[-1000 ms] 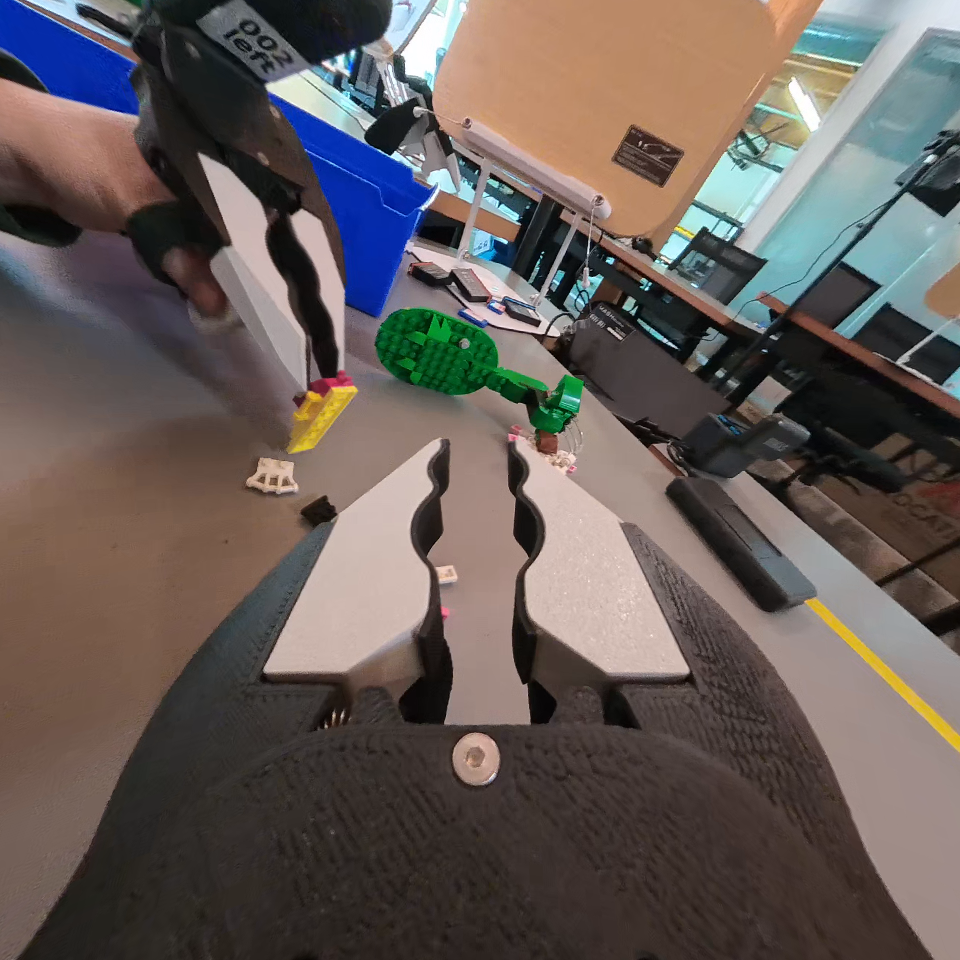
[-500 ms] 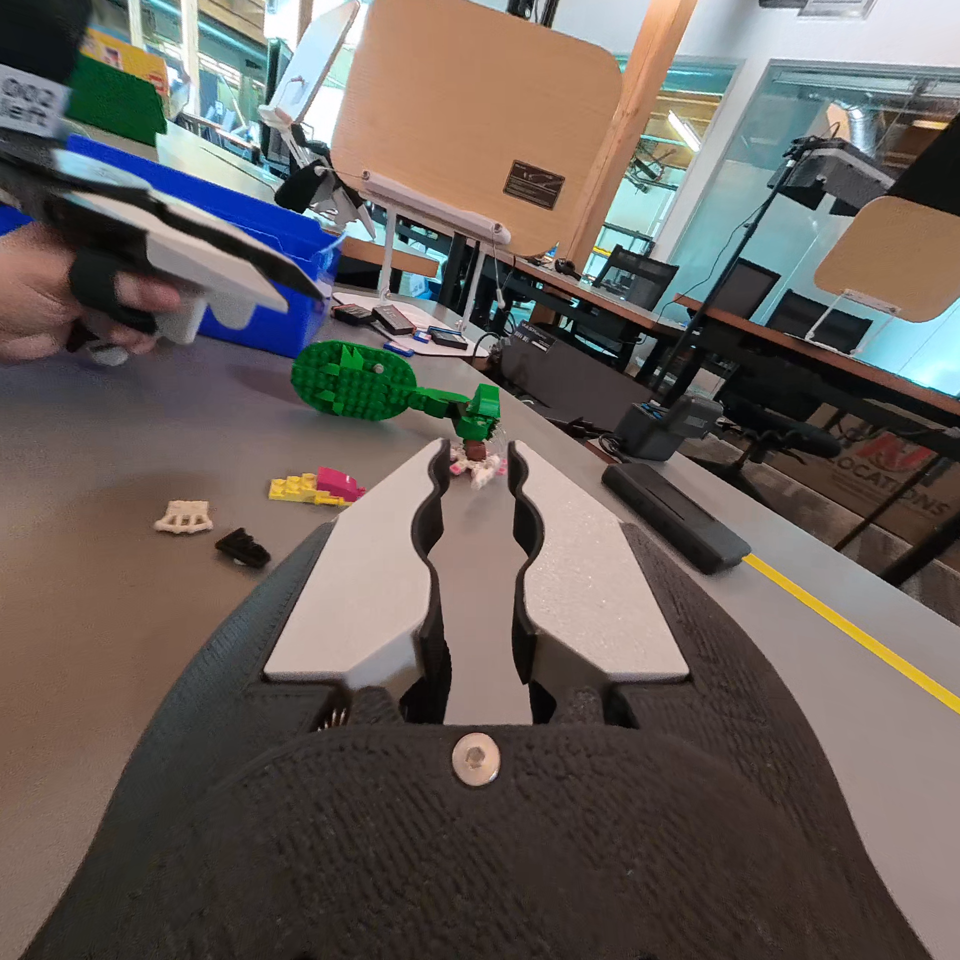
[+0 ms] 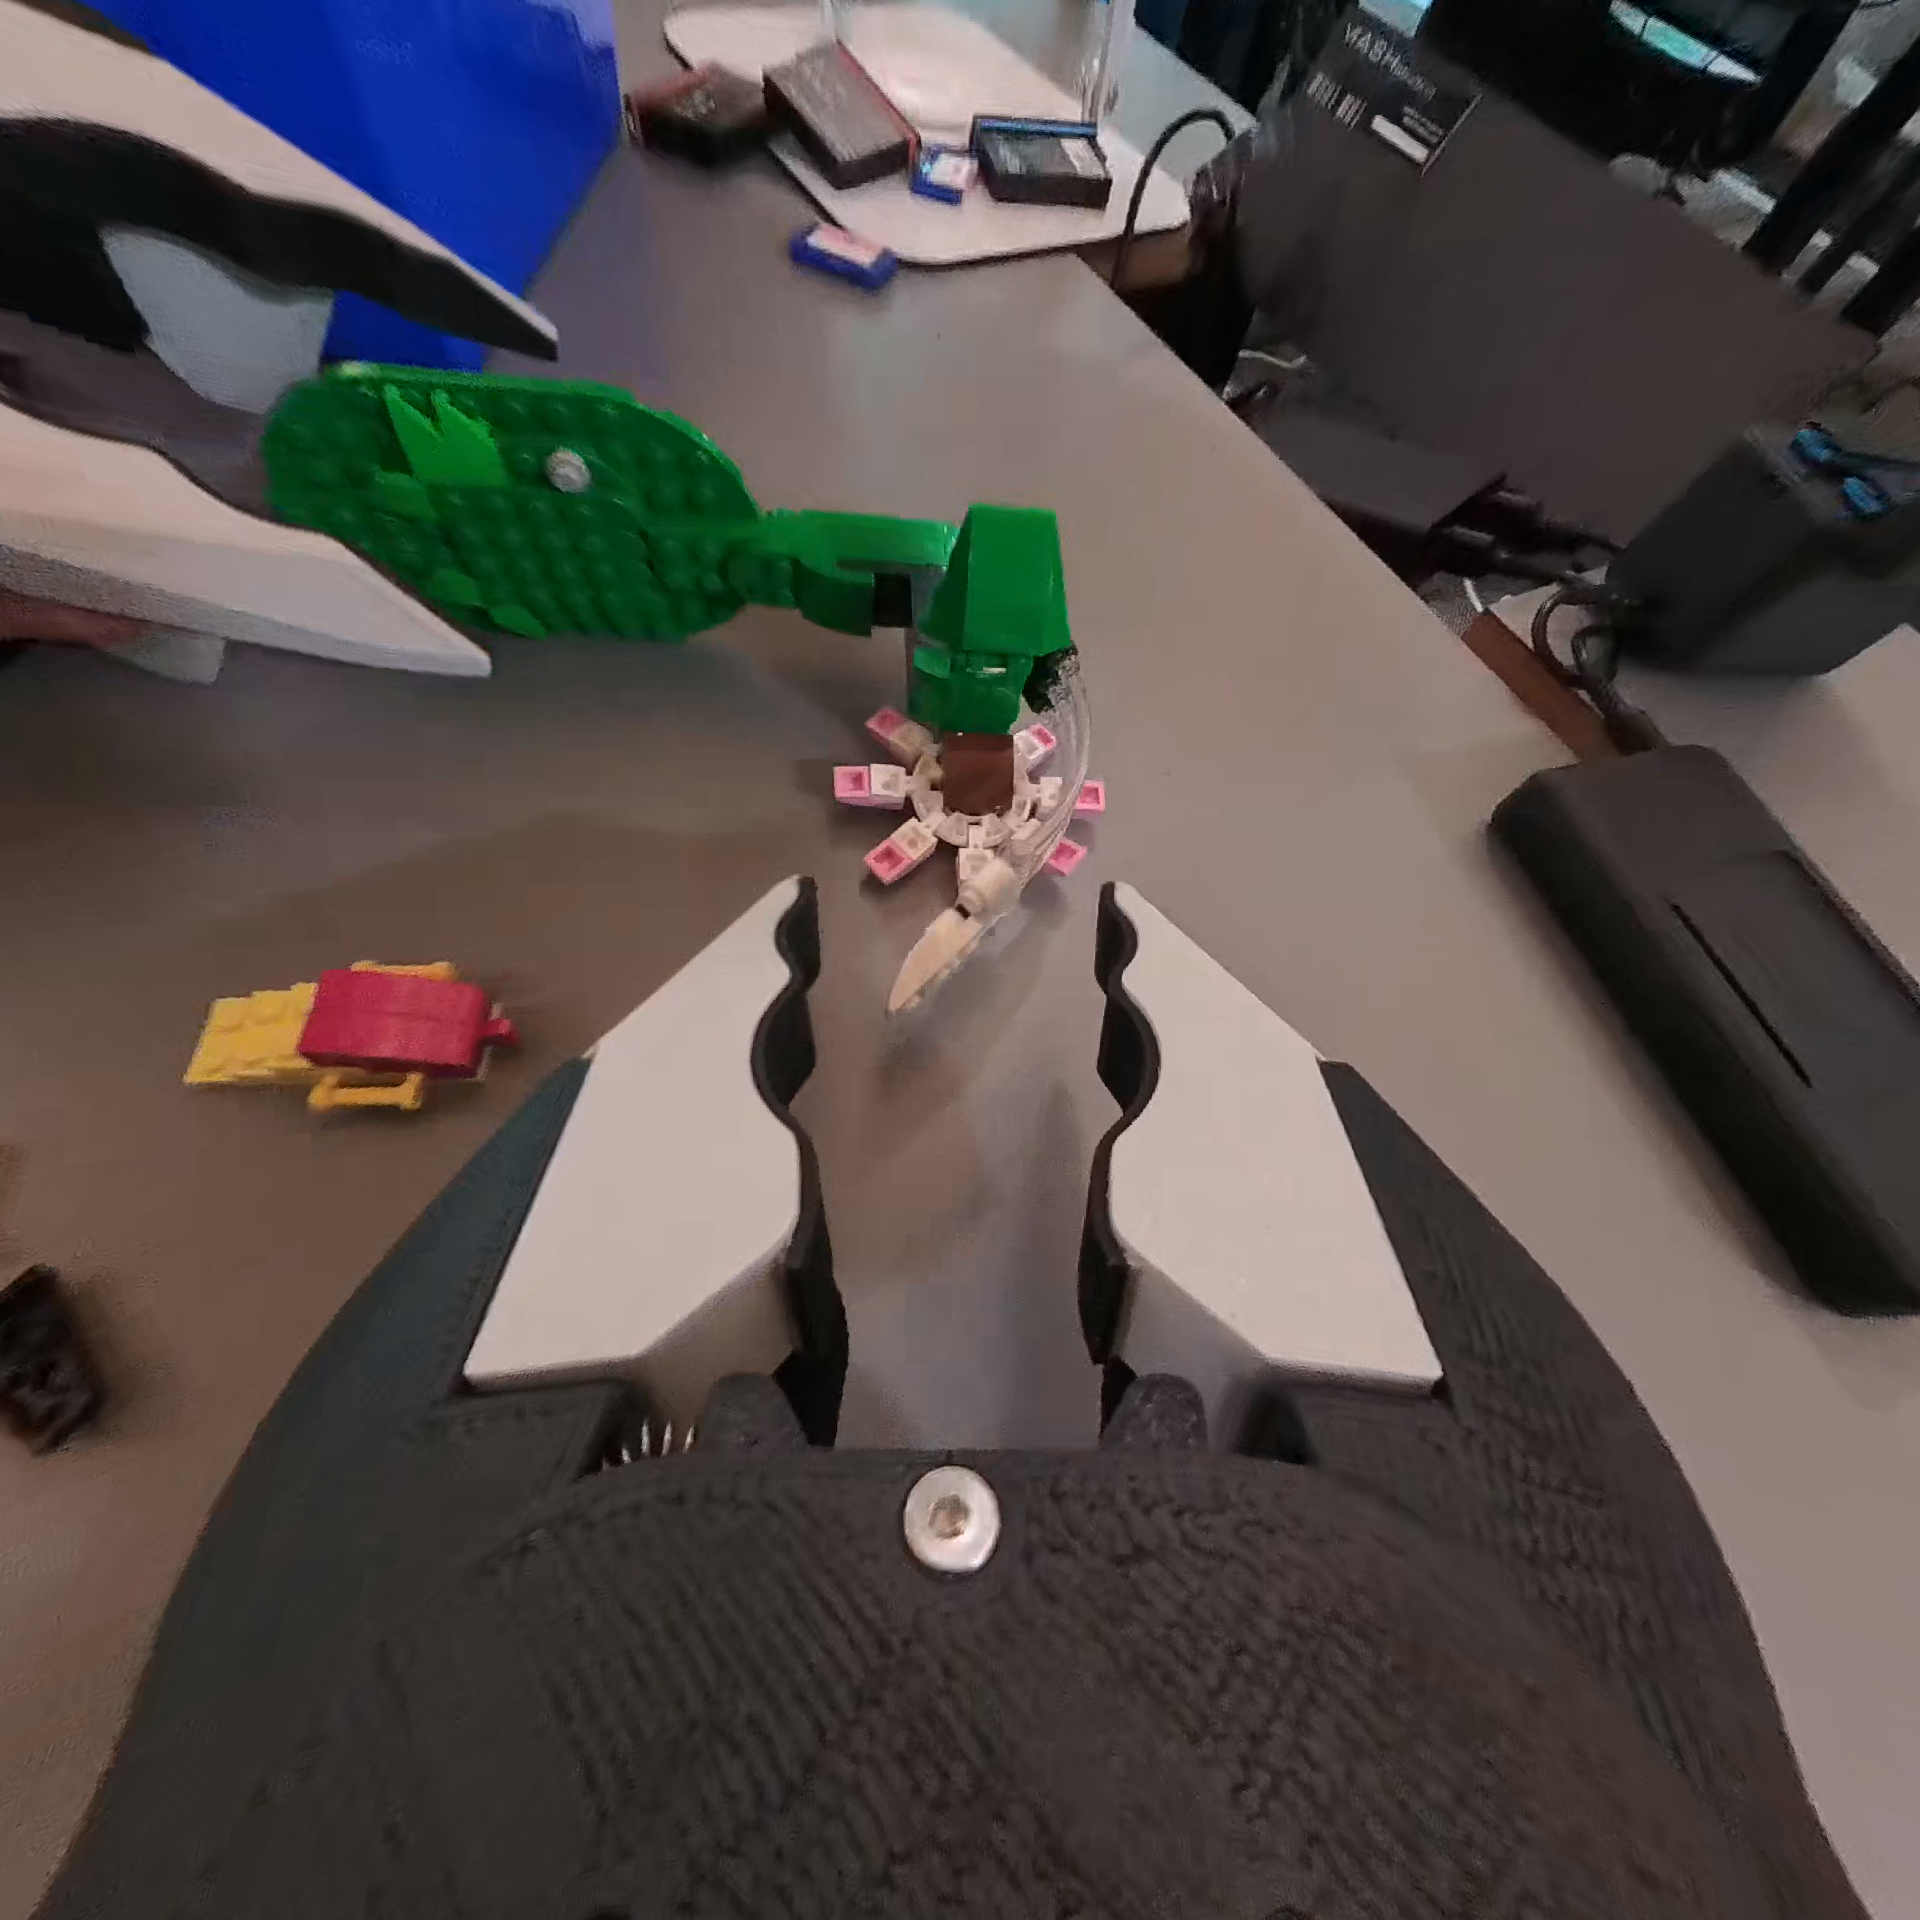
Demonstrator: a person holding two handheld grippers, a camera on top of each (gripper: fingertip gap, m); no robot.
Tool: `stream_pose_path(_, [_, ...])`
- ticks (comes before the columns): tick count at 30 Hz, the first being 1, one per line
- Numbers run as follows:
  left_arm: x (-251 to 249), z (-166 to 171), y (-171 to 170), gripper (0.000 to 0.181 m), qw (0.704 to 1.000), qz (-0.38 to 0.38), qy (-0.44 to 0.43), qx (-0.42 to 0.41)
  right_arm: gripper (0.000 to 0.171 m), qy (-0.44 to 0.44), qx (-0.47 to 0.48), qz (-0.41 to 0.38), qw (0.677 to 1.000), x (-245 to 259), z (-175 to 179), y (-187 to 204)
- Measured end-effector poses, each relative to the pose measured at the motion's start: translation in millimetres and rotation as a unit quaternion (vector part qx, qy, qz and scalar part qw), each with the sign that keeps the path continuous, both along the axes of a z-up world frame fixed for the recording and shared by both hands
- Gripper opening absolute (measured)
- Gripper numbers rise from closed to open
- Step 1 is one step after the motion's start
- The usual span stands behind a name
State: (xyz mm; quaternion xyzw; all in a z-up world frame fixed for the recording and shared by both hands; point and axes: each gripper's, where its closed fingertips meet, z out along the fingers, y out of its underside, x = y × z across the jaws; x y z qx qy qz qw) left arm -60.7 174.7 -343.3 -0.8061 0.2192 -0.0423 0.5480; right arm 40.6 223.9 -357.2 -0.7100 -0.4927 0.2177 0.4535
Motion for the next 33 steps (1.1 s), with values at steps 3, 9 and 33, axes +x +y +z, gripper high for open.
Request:
stream_pose_path(3, [0.9, -9.9, 3.9, 0.057, 0.999, -0.007, -0.002, -0.035, 0.049, -0.026, 0.011, -0.001, 1.0, -6.3, -5.9, 9.2])
stream_pose_path(9, [5.6, -15.8, 3.7, 0.019, 0.998, -0.024, 0.005, -0.054, 0.039, -0.056, 0.025, -0.001, 0.998, -8.8, -12.3, 14.7])
stream_pose_path(33, [44.6, 32.0, 30.9, 0.01, 0.934, -0.126, 0.252, 0.221, 0.072, -0.098, 0.343, 0.079, 0.931, 0.9, 52.4, 16.8])
